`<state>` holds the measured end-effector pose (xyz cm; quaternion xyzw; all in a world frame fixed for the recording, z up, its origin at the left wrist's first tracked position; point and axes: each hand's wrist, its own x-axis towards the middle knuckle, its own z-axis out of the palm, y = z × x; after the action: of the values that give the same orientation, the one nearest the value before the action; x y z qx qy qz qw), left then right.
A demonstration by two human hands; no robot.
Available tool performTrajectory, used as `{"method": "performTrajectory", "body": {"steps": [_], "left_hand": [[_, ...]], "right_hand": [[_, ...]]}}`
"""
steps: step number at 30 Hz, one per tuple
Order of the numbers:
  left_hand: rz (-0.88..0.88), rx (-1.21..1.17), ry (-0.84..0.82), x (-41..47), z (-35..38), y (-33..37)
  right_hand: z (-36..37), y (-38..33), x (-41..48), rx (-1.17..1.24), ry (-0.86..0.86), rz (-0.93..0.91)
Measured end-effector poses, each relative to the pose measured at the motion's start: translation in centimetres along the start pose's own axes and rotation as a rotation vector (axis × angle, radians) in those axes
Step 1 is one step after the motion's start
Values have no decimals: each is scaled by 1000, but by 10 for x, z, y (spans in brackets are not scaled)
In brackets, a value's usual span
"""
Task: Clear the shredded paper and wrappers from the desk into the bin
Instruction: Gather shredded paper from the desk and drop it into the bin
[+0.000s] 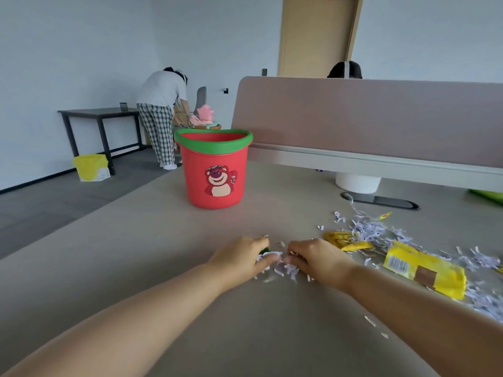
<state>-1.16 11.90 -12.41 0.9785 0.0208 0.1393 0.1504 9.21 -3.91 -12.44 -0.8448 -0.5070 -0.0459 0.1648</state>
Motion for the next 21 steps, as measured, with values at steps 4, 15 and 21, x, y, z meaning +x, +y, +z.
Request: {"method": "performTrajectory", "body": {"steps": [4,15,21], "left_hand": [[-66,-221,66,0,-21,0],[-12,-207,527,53,-135,-47],[-55,-169,685,132,-187,-64]], "right_hand": [[-25,-5,11,139,57,13],[-89,-37,101,311,391,-45],[-112,-39,147,406,514,-49]]}}
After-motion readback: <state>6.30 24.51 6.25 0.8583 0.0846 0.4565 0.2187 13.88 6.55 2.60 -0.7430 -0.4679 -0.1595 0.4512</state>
